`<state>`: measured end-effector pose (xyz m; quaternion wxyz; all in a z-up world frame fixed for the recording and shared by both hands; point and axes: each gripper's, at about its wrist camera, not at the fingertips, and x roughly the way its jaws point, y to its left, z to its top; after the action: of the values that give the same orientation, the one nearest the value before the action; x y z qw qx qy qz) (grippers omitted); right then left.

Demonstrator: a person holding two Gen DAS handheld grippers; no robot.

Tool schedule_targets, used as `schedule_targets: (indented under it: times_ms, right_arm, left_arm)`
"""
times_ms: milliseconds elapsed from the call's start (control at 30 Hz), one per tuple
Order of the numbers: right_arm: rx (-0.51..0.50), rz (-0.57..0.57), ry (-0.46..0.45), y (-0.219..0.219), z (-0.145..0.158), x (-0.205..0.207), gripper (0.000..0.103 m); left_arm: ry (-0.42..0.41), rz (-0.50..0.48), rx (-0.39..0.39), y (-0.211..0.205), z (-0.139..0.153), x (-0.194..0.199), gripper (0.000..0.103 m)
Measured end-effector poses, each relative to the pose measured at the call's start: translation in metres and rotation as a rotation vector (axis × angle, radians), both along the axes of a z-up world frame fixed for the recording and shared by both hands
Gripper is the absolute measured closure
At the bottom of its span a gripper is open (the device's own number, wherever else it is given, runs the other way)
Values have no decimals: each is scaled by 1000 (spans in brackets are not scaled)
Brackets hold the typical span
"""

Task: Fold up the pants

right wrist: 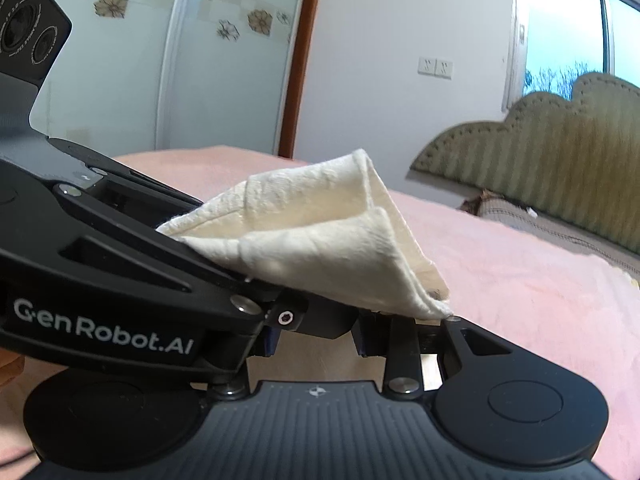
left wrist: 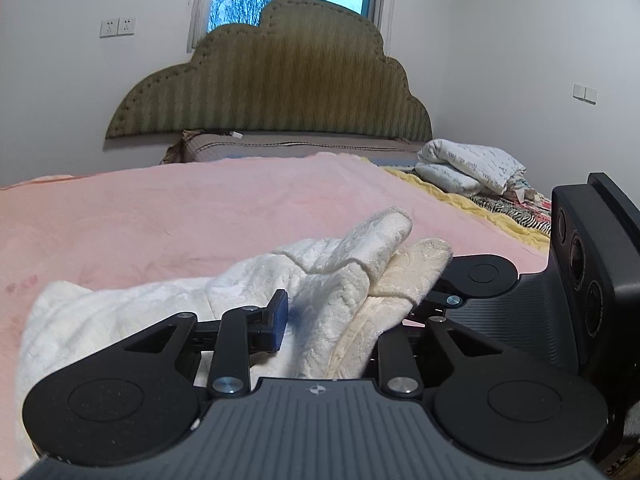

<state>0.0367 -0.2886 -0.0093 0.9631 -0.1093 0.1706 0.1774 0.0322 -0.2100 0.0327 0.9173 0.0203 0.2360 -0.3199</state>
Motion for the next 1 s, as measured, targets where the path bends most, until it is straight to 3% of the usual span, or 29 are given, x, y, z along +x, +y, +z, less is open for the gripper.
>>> schedule_targets:
  times_ms: [833,1000]
  right_arm:
    - [-1,-107,114,-17,-20,-22,66]
    - [-1,-137,163,-22,-22,-25,66]
  left_arm:
    - [67,-105,26,-13,-33,-2,73]
    - [140,-121,45,-15,-42,6,68]
